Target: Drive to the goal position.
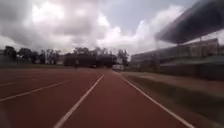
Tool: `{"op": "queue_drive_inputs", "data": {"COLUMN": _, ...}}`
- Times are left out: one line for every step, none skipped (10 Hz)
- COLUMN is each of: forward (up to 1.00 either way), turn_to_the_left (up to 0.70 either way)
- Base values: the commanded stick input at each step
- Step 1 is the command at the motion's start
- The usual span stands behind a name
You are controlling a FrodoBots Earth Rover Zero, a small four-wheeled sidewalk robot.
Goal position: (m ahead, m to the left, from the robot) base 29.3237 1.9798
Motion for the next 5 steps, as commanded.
{"op": "queue_drive_inputs", "data": {"forward": 0.70, "turn_to_the_left": 0.00}}
{"op": "queue_drive_inputs", "data": {"forward": 0.70, "turn_to_the_left": 0.00}}
{"op": "queue_drive_inputs", "data": {"forward": 0.70, "turn_to_the_left": 0.00}}
{"op": "queue_drive_inputs", "data": {"forward": 0.70, "turn_to_the_left": 0.00}}
{"op": "queue_drive_inputs", "data": {"forward": 0.70, "turn_to_the_left": 0.00}}
